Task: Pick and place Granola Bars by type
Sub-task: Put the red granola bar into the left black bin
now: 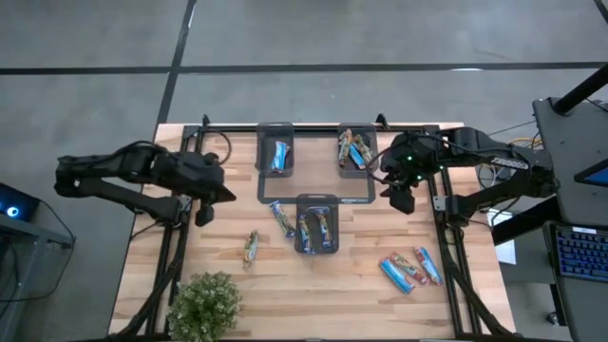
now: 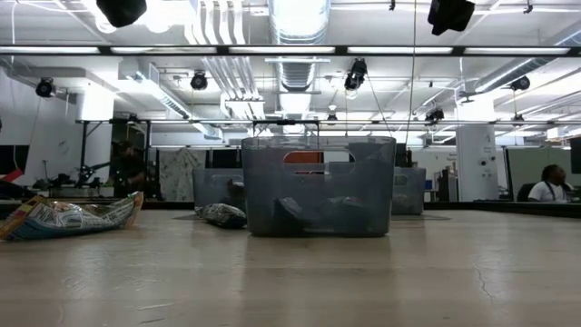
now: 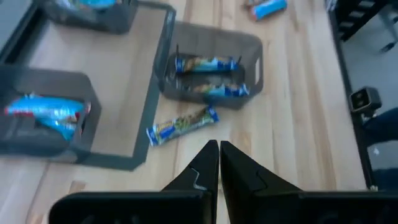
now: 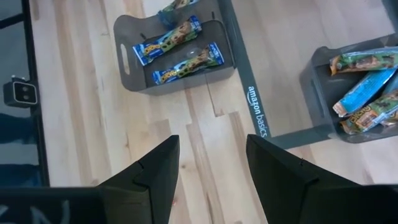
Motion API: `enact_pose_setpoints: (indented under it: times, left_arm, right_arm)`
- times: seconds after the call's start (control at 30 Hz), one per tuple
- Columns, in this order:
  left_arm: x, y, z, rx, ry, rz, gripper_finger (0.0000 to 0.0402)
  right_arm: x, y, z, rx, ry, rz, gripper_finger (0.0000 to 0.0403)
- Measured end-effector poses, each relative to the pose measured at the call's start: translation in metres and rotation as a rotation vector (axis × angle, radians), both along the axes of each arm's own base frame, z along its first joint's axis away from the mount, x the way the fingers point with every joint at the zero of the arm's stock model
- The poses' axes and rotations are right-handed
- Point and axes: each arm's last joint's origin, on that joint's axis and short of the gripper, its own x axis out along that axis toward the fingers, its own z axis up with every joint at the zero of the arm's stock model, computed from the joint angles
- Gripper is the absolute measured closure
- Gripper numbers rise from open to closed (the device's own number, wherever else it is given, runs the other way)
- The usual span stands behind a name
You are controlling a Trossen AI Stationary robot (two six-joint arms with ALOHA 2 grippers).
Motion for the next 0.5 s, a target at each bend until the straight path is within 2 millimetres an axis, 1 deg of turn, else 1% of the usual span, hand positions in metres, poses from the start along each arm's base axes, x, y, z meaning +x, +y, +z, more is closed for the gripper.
enact_pose_setpoints:
  times: [0.13,0.23,0.33,0.5]
  left_arm:
    - [-0.011,0.001,-0.001,0.005,-0.057,-0.007,0.0401]
    - [-0.016,0.001,-0.002,0.005,-0.066,-0.008,0.0401]
    - [-0.018,0.001,-0.003,0.005,-0.069,-0.008,0.0401]
    - [-0.018,0.001,-0.007,0.007,-0.057,-0.009,0.0402]
  right_arm:
    - [-0.007,0.002,0.004,0.013,-0.019,-0.018,0.0225]
    - [-0.017,0.004,0.012,0.031,-0.062,-0.043,0.0225]
    - [-0.03,0.008,0.02,0.063,-0.106,-0.066,0.0225]
    - [-0.045,0.019,0.027,0.138,-0.142,-0.093,0.0225]
